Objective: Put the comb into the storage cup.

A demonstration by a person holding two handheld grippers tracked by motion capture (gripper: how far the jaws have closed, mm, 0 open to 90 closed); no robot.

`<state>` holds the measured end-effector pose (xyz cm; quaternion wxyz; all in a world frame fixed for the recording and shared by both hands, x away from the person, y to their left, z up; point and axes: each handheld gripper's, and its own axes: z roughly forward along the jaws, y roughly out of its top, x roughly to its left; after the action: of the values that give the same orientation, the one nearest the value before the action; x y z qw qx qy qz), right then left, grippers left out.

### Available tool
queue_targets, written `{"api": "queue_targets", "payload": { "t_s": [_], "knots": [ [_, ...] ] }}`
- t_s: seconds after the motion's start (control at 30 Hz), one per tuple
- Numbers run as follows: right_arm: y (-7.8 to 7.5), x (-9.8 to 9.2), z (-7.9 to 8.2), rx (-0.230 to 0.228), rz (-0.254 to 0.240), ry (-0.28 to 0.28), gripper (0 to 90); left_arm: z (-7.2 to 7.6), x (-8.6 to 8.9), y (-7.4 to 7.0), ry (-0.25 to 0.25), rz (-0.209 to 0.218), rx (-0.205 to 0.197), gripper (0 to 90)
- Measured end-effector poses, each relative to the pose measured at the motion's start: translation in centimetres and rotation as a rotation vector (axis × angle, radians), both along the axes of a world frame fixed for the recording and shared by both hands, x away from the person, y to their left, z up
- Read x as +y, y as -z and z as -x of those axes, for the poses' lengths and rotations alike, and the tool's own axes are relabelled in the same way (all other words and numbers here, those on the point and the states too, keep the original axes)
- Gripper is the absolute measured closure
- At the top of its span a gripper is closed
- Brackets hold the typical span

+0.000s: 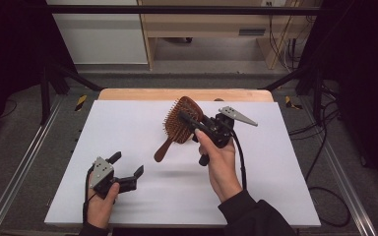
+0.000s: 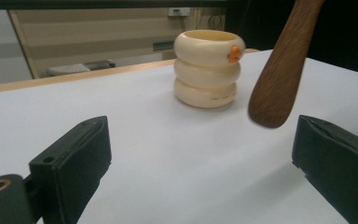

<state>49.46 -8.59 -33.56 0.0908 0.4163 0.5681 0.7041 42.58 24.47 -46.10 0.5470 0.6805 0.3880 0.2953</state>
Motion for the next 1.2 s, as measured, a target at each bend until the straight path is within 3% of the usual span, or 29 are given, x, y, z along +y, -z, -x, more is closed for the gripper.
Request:
{"api": "queue_targets", "payload": {
  "t_s": [0.17,0.43,1.2],
  "knots": [
    [-0.3,-0.3,-0.8,0.016,-0.010,0.008,51.5,-0.5,0.2,0.5,-0.017,0.004,0.028,4.6],
    [-0.4,-0.5,-1.4,0.024,-0.014,0.014,51.3,-0.3,0.4,0.3,-0.046,0.003,-0.012,5.1],
    [-1.6,-1.1,-3.3,0.039,-0.035,0.048,51.1,-0.5,0.6,0.4,-0.058,0.003,-0.011,4.2]
  ]
}}
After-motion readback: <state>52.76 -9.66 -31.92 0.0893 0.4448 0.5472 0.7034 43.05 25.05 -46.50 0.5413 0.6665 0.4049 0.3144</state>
